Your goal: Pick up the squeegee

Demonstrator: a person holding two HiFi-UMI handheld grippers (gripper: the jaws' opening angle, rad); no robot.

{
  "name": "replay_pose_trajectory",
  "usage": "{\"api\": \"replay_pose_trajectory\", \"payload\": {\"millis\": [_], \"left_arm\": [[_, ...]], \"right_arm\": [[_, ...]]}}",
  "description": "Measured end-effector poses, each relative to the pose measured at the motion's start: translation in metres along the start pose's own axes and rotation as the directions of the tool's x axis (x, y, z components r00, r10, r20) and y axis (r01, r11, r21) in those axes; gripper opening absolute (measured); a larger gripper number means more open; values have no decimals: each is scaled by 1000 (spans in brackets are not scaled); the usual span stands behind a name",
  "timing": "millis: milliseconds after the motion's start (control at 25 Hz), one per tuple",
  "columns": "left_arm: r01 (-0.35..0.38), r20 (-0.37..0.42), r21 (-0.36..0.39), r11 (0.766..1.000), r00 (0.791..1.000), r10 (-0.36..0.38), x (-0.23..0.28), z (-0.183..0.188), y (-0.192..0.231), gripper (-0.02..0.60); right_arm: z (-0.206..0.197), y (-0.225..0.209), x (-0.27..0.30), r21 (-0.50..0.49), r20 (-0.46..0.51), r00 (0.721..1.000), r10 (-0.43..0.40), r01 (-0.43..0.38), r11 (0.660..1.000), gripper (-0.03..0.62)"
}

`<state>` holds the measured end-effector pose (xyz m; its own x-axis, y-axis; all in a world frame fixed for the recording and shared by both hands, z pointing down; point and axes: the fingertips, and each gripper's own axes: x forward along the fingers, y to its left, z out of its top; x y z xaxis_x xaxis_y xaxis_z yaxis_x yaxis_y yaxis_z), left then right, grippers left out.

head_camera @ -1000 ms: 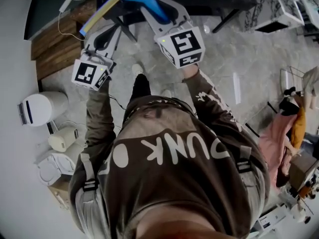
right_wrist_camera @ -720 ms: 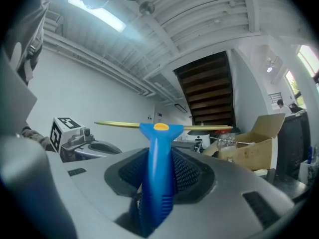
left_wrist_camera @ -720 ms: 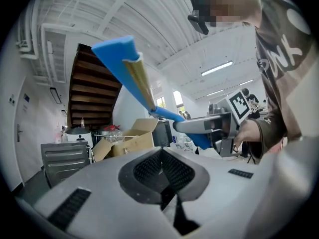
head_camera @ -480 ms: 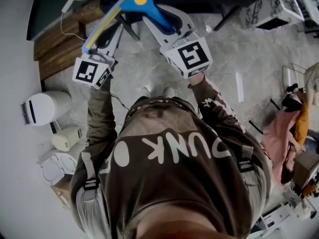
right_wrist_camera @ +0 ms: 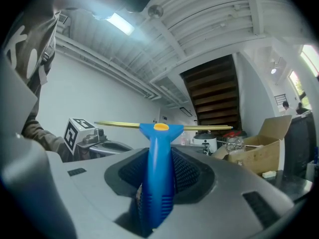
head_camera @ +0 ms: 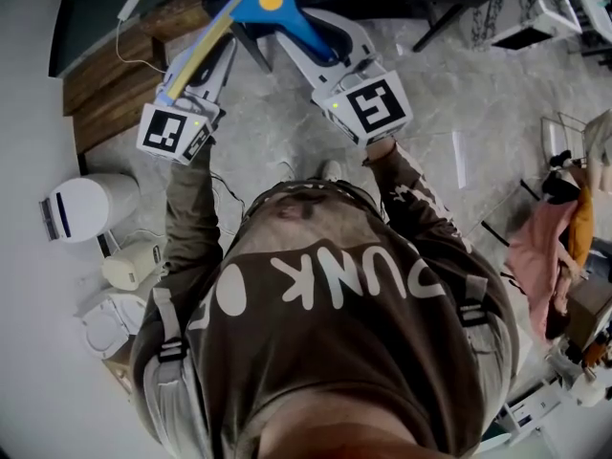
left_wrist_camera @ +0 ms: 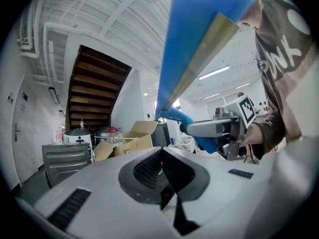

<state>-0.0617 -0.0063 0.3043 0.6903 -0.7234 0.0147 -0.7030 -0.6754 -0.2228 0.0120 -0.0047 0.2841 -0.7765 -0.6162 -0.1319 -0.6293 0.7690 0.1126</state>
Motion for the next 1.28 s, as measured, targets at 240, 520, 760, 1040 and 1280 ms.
{"api": "replay_pose_trajectory", "payload": {"millis": [240,520,760,1040,1280], "left_arm": [[-2,2,0,1000,1000,2,-12,0,4,2],[-5,4,-5,1000,1000,5,-16,-2,7,2],[-1,7,-7,1000,1000,1,-13,1,8,2],[2,6,-3,1000,1000,-2,-9,0,5,2],[-2,6,-3,1000,1000,2,-11,0,6,2]], "right_arm": [[-6,7,4,24,-9,1000,-5,5,1000,143],[-7,9,6,10,-9,1000,-10,10,1000,141],[-7,5,7,3,-19,1000,-9,9,1000,141],[-8,0,5,1,-20,1000,-10,10,1000,142],[-8,1,6,-3,-23,1000,-9,9,1000,143]]}}
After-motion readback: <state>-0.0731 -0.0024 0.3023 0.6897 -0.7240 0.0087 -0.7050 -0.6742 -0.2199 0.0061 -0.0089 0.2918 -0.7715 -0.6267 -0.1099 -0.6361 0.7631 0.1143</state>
